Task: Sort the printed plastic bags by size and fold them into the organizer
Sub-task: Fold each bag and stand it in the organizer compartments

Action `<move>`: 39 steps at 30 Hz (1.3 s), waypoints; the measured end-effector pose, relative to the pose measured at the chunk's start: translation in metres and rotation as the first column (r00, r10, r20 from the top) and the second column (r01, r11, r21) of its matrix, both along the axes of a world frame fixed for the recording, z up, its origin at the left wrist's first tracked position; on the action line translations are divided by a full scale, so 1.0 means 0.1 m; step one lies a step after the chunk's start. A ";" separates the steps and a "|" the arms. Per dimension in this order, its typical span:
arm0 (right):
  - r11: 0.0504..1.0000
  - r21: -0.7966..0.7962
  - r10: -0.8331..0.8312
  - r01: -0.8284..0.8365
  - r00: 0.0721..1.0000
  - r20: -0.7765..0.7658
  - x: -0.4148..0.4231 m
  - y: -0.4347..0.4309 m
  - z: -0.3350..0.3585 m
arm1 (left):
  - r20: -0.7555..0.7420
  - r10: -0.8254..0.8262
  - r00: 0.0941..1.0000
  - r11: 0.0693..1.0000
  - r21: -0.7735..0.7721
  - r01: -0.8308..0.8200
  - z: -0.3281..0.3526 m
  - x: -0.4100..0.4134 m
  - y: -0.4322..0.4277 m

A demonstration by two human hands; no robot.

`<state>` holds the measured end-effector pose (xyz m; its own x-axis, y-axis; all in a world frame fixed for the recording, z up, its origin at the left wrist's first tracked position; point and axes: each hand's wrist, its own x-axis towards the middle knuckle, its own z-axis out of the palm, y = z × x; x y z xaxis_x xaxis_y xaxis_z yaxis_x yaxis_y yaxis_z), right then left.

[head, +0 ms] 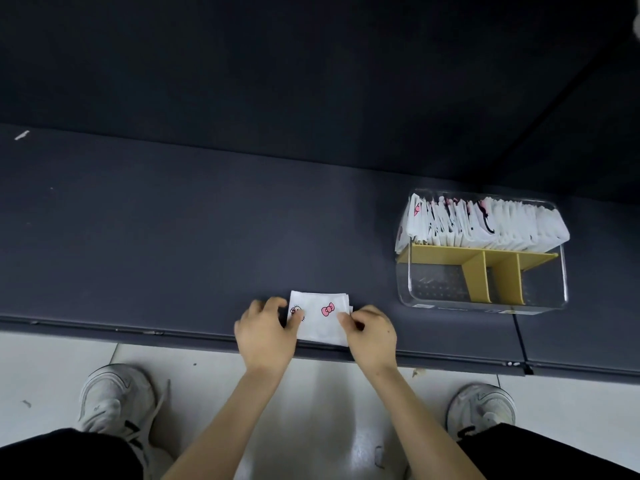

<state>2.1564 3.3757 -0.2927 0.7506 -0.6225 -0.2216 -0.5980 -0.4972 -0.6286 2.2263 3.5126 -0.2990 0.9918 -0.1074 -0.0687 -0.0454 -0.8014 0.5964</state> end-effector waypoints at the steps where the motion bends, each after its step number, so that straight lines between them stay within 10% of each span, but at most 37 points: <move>1: 0.999 0.041 -0.031 0.029 0.998 0.056 -0.05 0.01 -0.02 | -0.001 -0.025 1.000 0.999 0.035 0.025 0.00 0.02 0.00; 14: 0.989 0.077 -0.133 0.123 0.981 0.144 -0.13 0.09 -0.11 | -0.276 0.011 0.961 0.992 0.127 0.025 0.09 -0.03 -0.10; 23: 0.919 0.327 -0.264 0.218 0.959 0.103 -0.16 0.02 0.02 | -0.553 -0.123 0.824 0.845 -0.493 -0.204 0.38 0.04 -0.11; 28: 0.378 0.916 -0.541 0.134 0.835 0.102 -0.28 0.03 0.35 | -0.528 -0.224 0.819 0.661 -0.700 -0.270 0.62 0.04 -0.04; 31: 0.152 0.988 -0.468 -0.039 0.877 0.107 -0.34 0.00 0.70 | -0.525 -0.304 0.795 0.587 -0.760 -0.278 0.84 0.01 -0.04; 39: 0.476 0.860 -0.690 0.184 0.685 0.234 -0.64 -0.67 1.25 | -0.418 -0.521 0.744 0.636 -0.771 0.013 1.20 -0.09 -0.92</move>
